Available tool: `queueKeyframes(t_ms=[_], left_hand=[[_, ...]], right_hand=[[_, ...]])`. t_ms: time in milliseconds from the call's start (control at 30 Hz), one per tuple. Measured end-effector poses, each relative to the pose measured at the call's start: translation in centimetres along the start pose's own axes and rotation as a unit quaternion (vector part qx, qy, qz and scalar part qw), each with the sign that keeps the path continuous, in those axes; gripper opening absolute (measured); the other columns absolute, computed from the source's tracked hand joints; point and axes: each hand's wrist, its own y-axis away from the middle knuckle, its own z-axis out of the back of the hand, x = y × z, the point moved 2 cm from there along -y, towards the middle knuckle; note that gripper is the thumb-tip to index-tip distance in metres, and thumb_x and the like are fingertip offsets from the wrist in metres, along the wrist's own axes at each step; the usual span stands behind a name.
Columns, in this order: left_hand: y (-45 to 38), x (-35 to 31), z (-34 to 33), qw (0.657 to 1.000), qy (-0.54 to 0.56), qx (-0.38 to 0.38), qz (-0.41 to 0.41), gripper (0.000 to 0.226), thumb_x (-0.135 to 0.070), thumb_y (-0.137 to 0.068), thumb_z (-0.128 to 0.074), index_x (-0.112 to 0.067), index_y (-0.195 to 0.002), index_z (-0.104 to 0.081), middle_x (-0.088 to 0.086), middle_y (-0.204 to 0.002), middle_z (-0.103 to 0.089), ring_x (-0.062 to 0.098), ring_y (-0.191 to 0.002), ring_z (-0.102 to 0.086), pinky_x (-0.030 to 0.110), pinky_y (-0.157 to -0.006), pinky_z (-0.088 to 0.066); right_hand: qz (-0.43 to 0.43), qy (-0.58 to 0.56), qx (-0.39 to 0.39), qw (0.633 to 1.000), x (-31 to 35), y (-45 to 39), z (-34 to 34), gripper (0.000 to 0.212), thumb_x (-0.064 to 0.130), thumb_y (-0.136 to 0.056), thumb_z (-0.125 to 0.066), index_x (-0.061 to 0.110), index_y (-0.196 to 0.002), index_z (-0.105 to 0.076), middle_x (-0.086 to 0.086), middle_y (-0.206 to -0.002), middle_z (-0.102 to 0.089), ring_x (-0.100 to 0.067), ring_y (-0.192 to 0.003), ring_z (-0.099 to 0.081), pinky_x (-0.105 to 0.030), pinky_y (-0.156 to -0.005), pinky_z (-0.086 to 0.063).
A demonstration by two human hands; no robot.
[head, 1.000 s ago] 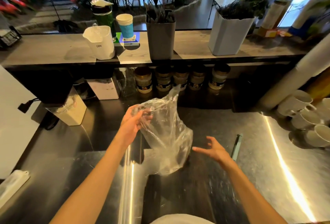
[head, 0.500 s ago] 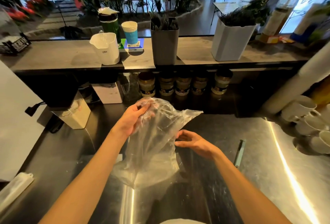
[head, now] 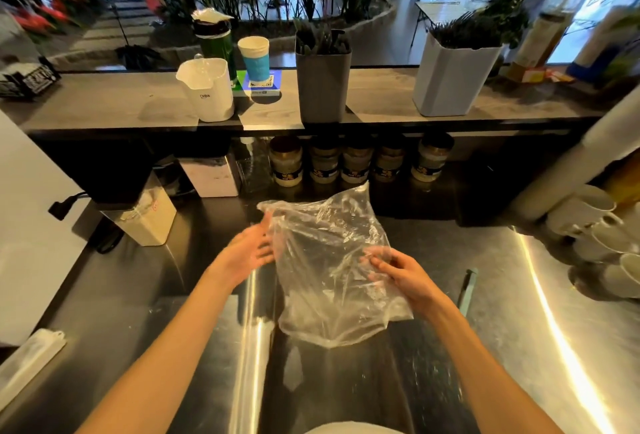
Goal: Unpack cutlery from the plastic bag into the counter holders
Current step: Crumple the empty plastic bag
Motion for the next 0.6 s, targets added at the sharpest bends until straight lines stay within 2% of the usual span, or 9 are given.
queueKeyframes(t_ms=[100,167,267,367,400,467,500,533,600], left_hand=[[0.4,3.4,-1.1,0.99,-0.078,0.067,0.097,0.043,-0.058,-0.089,-0.059,-0.02,-0.109,-0.065,0.009,-0.097,-0.072,0.024,-0.093,-0.067,0.039,-0.09,-0.053],[0.4,5.1,-1.7,0.982,-0.126,0.098,0.099,0.049,-0.055,-0.086,-0.065,-0.014,-0.112,-0.072,0.009,-0.104,-0.075,0.023,-0.1,-0.07,0.035,-0.096,-0.053],[0.3,5.6,-2.4,0.986,-0.126,0.081,0.07,0.038,-0.034,-0.089,-0.07,-0.01,-0.119,-0.071,0.013,-0.12,-0.072,0.026,-0.115,-0.067,0.034,-0.102,-0.051],[0.2,4.4,-2.7,0.993,-0.079,0.071,0.05,0.05,-0.042,-0.082,-0.076,-0.011,-0.121,-0.07,0.016,-0.12,-0.071,0.024,-0.111,-0.067,0.04,-0.107,-0.048],[0.1,3.9,-2.9,0.993,-0.071,0.072,0.053,0.047,-0.047,-0.084,-0.074,-0.013,-0.116,-0.073,0.012,-0.114,-0.074,0.02,-0.106,-0.07,0.036,-0.103,-0.051],[0.3,2.7,-3.3,0.993,-0.08,0.075,0.052,0.034,-0.047,-0.093,-0.064,-0.019,-0.107,-0.076,-0.001,-0.088,-0.076,0.007,-0.078,-0.072,0.019,-0.075,-0.056],[0.2,2.4,-3.4,0.993,-0.085,0.074,0.045,0.031,-0.043,-0.095,-0.062,-0.02,-0.109,-0.075,-0.005,-0.077,-0.07,0.004,-0.063,-0.066,0.015,-0.062,-0.052],[0.1,2.2,-3.4,0.992,-0.094,0.072,0.034,0.031,-0.039,-0.095,-0.063,-0.018,-0.116,-0.072,-0.005,-0.073,-0.064,0.004,-0.057,-0.058,0.014,-0.055,-0.048],[-0.2,1.7,-3.5,0.993,-0.086,0.079,0.011,0.041,-0.033,-0.087,-0.07,-0.014,-0.124,-0.067,-0.003,-0.078,-0.063,0.006,-0.061,-0.053,0.015,-0.051,-0.044]], right_hand=[[0.006,-0.036,-0.003,0.999,0.5,0.2,0.3,0.035,0.007,-0.098,-0.06,0.016,-0.131,-0.064,-0.012,-0.123,-0.072,-0.027,-0.101,-0.069,-0.034,-0.087,-0.059],[0.007,-0.051,0.001,0.999,1.0,0.5,0.3,0.038,0.004,-0.098,-0.058,0.017,-0.134,-0.061,-0.009,-0.125,-0.071,-0.026,-0.108,-0.069,-0.031,-0.087,-0.061],[0.002,-0.07,0.003,0.998,1.5,1.0,0.8,0.039,0.003,-0.098,-0.057,0.018,-0.134,-0.059,-0.01,-0.126,-0.071,-0.025,-0.107,-0.072,-0.031,-0.083,-0.061],[-0.015,-0.055,0.0,0.998,2.1,1.6,1.3,0.038,0.007,-0.097,-0.058,0.018,-0.134,-0.058,-0.009,-0.125,-0.072,-0.021,-0.107,-0.072,-0.027,-0.081,-0.06],[-0.022,-0.041,-0.003,0.999,2.3,1.8,1.6,0.035,0.009,-0.098,-0.058,0.018,-0.132,-0.059,-0.008,-0.121,-0.073,-0.016,-0.102,-0.073,-0.023,-0.078,-0.058],[-0.041,-0.015,-0.009,0.999,2.8,2.1,1.6,0.027,0.022,-0.101,-0.056,0.016,-0.127,-0.063,-0.005,-0.112,-0.075,-0.006,-0.085,-0.074,-0.019,-0.071,-0.055],[-0.053,-0.01,-0.014,0.998,3.0,2.1,1.6,0.029,0.031,-0.103,-0.053,0.016,-0.125,-0.065,-0.003,-0.111,-0.076,-0.005,-0.084,-0.074,-0.02,-0.07,-0.055],[-0.064,-0.007,-0.024,0.998,3.1,2.0,1.8,0.034,0.037,-0.103,-0.051,0.015,-0.122,-0.069,-0.002,-0.11,-0.076,-0.006,-0.084,-0.074,-0.02,-0.07,-0.054],[-0.073,-0.024,-0.038,0.996,3.3,1.9,1.9,0.038,0.039,-0.104,-0.049,0.012,-0.118,-0.072,-0.005,-0.106,-0.077,-0.011,-0.082,-0.074,-0.022,-0.065,-0.056]])
